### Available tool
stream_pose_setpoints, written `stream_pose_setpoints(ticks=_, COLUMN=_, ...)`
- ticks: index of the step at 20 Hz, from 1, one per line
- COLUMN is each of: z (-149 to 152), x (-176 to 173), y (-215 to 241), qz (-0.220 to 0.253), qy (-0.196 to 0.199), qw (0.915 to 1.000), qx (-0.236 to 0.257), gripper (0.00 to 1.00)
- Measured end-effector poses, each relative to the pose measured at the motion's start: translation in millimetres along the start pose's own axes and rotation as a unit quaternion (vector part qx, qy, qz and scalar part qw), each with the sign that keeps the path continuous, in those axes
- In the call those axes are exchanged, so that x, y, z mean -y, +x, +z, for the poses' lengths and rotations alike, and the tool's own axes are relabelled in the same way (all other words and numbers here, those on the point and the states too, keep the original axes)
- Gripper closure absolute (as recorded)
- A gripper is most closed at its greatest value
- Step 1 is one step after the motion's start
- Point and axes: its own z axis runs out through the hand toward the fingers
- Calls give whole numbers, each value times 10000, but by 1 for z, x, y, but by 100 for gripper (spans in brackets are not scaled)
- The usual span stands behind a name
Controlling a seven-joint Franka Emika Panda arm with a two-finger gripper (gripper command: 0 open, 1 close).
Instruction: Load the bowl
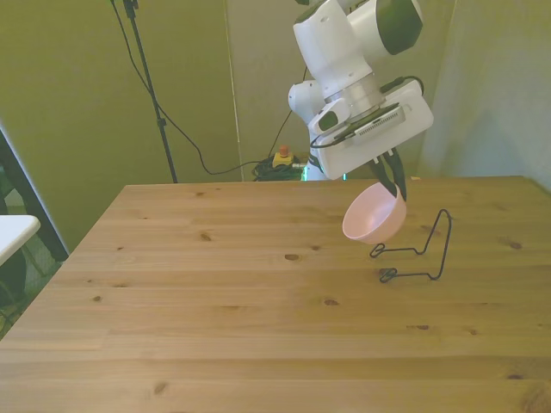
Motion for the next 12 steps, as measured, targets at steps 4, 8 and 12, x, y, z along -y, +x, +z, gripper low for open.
stream_pose_setpoints(ticks=4, z=4, x=2, y=-6, qz=-114, qy=292, qw=9990, qx=317, gripper=100)
stream_pose_setpoints(ticks=8, z=9, x=-6, y=0, qz=-234, qy=491, qw=9975, qx=458, gripper=100)
stream_pose_setpoints(ticks=12, z=14, x=-7, y=4, qz=-315, qy=516, qw=9970, qx=475, gripper=100)
